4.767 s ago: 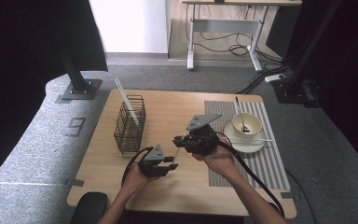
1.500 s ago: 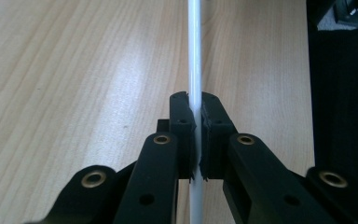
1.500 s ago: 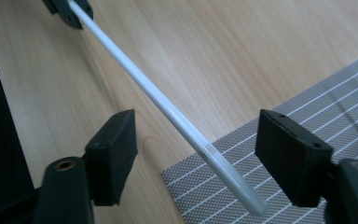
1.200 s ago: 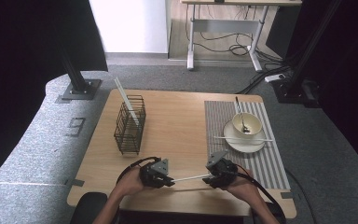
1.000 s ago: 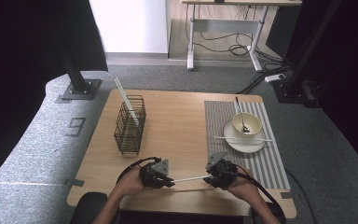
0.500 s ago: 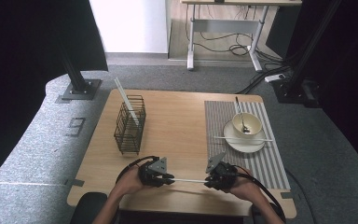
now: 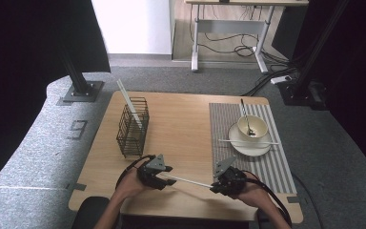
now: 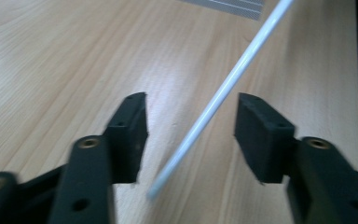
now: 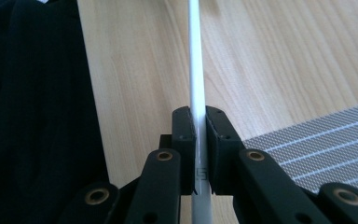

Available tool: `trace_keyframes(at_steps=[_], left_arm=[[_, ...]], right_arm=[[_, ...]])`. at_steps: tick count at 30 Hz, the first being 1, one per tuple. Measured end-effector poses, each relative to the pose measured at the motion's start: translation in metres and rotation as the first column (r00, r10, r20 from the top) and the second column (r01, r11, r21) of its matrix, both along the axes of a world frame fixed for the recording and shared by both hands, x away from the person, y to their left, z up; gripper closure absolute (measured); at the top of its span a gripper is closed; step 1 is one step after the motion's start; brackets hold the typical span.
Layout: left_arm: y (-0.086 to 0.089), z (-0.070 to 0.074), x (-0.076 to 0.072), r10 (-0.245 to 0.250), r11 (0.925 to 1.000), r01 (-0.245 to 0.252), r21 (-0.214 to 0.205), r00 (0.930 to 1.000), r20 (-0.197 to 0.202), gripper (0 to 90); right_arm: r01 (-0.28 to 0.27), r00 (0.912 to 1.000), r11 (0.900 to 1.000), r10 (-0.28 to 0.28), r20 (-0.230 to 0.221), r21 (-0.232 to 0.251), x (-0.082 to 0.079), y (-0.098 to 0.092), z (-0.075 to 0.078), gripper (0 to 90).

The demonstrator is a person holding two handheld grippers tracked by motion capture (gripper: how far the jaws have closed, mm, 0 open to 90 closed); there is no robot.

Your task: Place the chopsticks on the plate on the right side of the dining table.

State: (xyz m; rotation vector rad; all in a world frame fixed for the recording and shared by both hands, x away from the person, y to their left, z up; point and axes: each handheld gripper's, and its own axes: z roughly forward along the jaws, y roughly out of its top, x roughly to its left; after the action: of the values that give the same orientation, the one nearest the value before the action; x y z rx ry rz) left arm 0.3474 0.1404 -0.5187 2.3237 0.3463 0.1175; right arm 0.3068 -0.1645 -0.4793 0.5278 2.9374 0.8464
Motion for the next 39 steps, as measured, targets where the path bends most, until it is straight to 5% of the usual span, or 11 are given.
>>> trace_keyframes(at_steps=[7, 12, 15, 17, 22, 25, 34, 38, 39], left_arm=[[0.009, -0.007, 0.005, 0.111, 0.9935, -0.112, -0.023, 0.9932, -0.034, 28.9], [0.009, -0.016, 0.008, 0.186, 0.9817, -0.188, -0.033, 0.9809, -0.057, 14.7], [0.007, -0.022, 0.010, 0.228, 0.9735, -0.229, 0.002, 0.9728, -0.039, 10.5], [0.004, -0.027, 0.010, 0.244, 0.9697, -0.243, 0.025, 0.9693, -0.034, 0.1], [0.001, -0.035, 0.012, 0.272, 0.9605, -0.268, 0.073, 0.9614, -0.042, 0.0], [-0.001, -0.038, 0.012, 0.281, 0.9557, -0.278, 0.096, 0.9594, -0.021, 0.0], [0.000, -0.040, 0.012, 0.285, 0.9559, -0.283, 0.077, 0.9584, -0.013, 0.0], [0.000, -0.040, 0.012, 0.286, 0.9559, -0.284, 0.076, 0.9583, -0.013, 0.0], [0.000, -0.040, 0.012, 0.285, 0.9560, -0.283, 0.076, 0.9584, -0.013, 0.0]], right_arm=[[0.034, 0.9993, 0.9992, -0.035, 0.012, 0.019, -0.001, -0.010, 0.003, 82.5], [0.072, 0.9968, 0.9967, -0.074, 0.031, 0.037, -0.001, -0.018, 0.007, 82.5], [0.099, 0.9938, 0.9940, -0.101, 0.045, 0.047, 0.000, -0.023, 0.010, 82.5], [0.119, 0.9911, 0.9913, -0.122, 0.054, 0.055, 0.000, -0.026, 0.011, 82.5], [0.173, 0.9813, 0.9823, -0.178, 0.072, 0.072, 0.003, -0.035, 0.015, 82.5], [0.207, 0.9730, 0.9745, -0.214, 0.085, 0.087, 0.005, -0.042, 0.018, 82.6], [0.305, 0.9389, 0.9412, -0.323, 0.119, 0.144, 0.013, -0.064, 0.027, 82.6], [0.364, 0.9136, 0.9190, -0.384, 0.134, 0.152, 0.019, -0.075, 0.028, 82.5], [0.395, 0.8975, 0.9059, -0.416, 0.146, 0.152, 0.022, -0.083, 0.028, 82.5]])
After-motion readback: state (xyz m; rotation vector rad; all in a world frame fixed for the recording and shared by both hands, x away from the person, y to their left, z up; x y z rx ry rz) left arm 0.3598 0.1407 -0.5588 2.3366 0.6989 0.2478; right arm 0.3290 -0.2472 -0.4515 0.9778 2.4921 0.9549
